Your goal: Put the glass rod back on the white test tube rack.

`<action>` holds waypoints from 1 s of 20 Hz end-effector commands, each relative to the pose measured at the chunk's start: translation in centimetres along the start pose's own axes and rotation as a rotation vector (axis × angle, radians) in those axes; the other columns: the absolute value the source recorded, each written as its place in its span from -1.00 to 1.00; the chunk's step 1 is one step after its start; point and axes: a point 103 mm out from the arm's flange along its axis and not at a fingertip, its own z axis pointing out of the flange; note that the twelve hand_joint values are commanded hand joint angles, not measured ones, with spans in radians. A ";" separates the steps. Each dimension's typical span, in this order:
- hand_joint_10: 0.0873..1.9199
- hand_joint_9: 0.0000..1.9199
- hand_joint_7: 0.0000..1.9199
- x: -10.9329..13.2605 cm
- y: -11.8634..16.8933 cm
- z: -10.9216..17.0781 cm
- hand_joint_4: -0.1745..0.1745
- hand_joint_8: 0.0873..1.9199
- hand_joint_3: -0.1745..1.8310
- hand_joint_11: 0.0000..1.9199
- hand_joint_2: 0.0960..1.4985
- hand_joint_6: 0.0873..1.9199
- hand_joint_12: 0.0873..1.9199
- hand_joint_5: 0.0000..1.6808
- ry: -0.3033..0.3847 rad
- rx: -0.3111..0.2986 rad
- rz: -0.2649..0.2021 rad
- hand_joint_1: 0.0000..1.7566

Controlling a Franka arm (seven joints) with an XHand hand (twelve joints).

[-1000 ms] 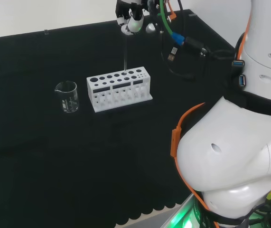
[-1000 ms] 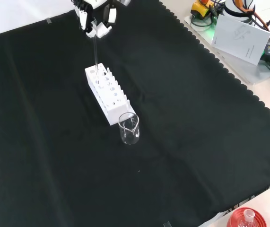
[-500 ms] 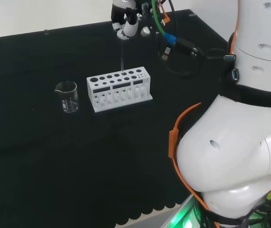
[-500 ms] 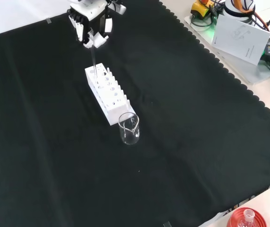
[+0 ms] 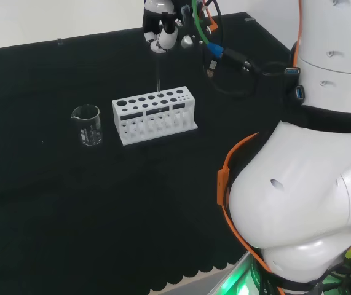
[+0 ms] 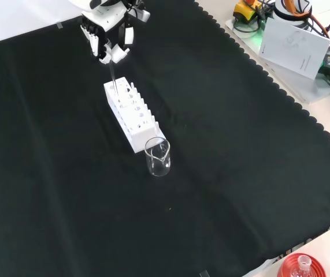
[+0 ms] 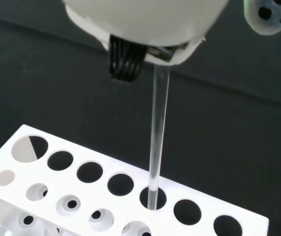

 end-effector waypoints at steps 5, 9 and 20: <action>-1.00 0.90 0.43 -0.3 0.5 0.4 -1.00 -0.27 0.06 0.74 -0.34 -0.08 -0.62 0.31 -0.004 0.019 -0.005 0.50; -1.00 0.91 0.43 -0.6 0.6 1.0 -1.00 -0.27 0.06 0.74 -0.34 -0.08 -0.62 0.31 0.002 0.026 -0.004 0.50; -1.00 0.91 0.43 -1.0 0.2 2.6 -1.00 -0.27 0.06 0.74 -0.34 -0.08 -0.62 0.31 0.016 0.053 0.000 0.50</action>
